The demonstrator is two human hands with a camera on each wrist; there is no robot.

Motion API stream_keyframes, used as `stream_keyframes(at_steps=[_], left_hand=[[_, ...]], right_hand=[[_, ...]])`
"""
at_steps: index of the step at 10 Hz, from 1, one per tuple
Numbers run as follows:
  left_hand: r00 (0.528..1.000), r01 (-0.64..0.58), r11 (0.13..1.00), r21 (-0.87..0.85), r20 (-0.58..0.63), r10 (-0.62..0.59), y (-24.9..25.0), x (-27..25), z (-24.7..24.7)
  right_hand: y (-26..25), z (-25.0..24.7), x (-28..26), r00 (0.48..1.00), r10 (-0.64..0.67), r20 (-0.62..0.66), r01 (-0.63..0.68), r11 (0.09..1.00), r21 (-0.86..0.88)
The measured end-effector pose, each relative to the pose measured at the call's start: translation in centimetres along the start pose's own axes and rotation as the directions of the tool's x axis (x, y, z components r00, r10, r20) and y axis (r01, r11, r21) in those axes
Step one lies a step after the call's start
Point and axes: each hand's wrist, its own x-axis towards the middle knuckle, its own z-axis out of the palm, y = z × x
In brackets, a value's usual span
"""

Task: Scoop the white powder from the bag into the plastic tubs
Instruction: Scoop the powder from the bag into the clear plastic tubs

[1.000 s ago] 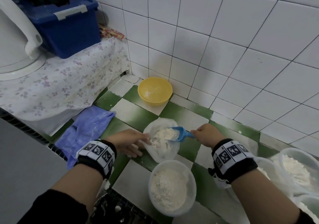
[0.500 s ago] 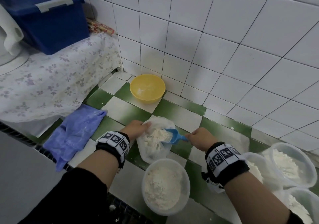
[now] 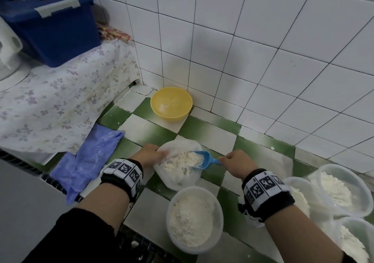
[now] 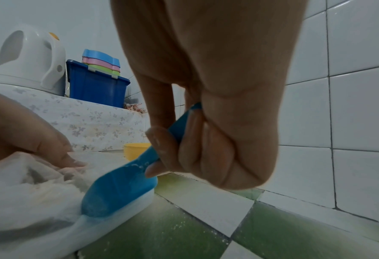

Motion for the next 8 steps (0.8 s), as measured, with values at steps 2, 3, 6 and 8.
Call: stream_keyframes(at_steps=[2,3,6,8], left_hand=[[0.978,-0.201,0.979,0.037,0.061,0.198,1.4,-0.3,-0.1],[0.955,-0.283,0.959,-0.005,0.089,0.282,1.4,-0.1,0.5],[0.971,-0.198,0.974,-0.108,0.117,0.21,0.8,0.6,1.5],[0.988,-0.116,0.965,-0.234,0.077,0.137,-0.2,1.0,2.0]], right_hand=[[-0.2,-0.1,-0.3,1.0,-0.021,0.015,0.021,0.999,-0.035],[0.1,-0.3,-0.3,1.0,-0.029,-0.009,0.028,0.999,-0.035],[0.8,-0.5,-0.5,0.999,-0.028,-0.034,0.027,0.999,-0.033],[0.8,-0.4,-0.4,0.999,-0.037,-0.01,0.036,0.996,-0.085]])
